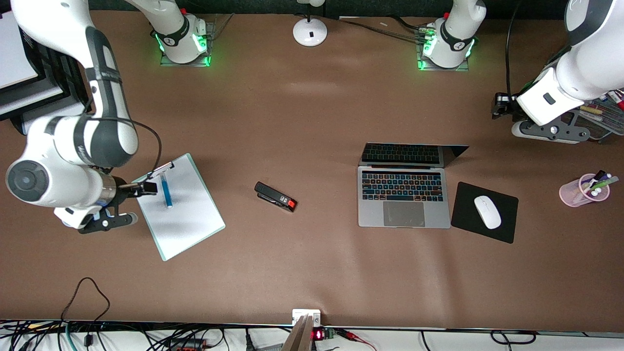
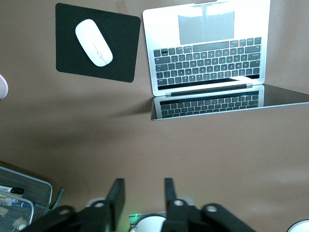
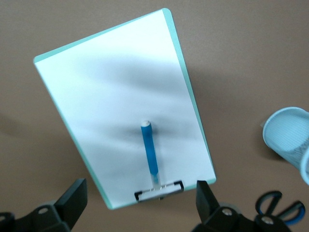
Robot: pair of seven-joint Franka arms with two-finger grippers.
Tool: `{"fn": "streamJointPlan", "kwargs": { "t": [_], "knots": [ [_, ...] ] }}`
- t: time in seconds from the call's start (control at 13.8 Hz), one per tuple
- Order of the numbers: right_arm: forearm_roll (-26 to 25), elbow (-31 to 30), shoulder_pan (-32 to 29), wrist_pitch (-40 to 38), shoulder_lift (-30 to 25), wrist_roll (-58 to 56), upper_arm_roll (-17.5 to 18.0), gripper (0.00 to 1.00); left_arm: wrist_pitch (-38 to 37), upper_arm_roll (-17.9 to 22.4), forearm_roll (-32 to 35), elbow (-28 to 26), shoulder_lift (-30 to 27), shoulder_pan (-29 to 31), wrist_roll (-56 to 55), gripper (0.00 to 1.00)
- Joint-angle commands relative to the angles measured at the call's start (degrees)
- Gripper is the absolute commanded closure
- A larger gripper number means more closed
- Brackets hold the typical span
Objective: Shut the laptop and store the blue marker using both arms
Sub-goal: 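Reach the right gripper to the blue marker while the left gripper nears the laptop, then lower the right gripper onto the marker while the left gripper reaches the laptop lid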
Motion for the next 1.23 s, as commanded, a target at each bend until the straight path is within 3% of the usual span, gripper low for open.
{"fn": "streamJointPlan", "kwargs": {
  "t": [0.0,0.22,0.51,0.65,0.94,1.16],
  "knots": [
    [0.85,-5.87,0.67,6.18,-0.96,-0.98,-0.12,0.00,-1.61,0.02,-0.97,1.83,0.93,-0.12,1.18,1.00],
    [0.85,-9.14,1.38,11.73,0.35,-1.07,-0.03,0.00,-2.66,-2.61,-1.58,1.39,0.84,-0.04,0.39,1.00],
    [0.94,-9.14,1.38,13.32,3.16,-5.36,0.76,0.01,-1.19,-4.28,-8.51,-1.85,1.19,-0.56,-3.56,1.00],
    [0.94,-9.06,0.94,13.67,4.13,-8.26,0.67,0.08,3.72,-6.73,-8.70,-6.32,1.11,-0.65,-6.80,1.00],
    [1.82,-8.88,0.68,14.73,5.28,-9.25,0.76,0.10,14.36,-13.15,-8.44,-15.56,-0.30,-0.56,-15.15,1.00],
    [2.43,-8.79,0.50,17.18,7.03,-9.33,0.76,0.16,21.39,-15.09,-8.35,-21.70,-0.65,-0.47,-16.31,1.00]
  ]
}}
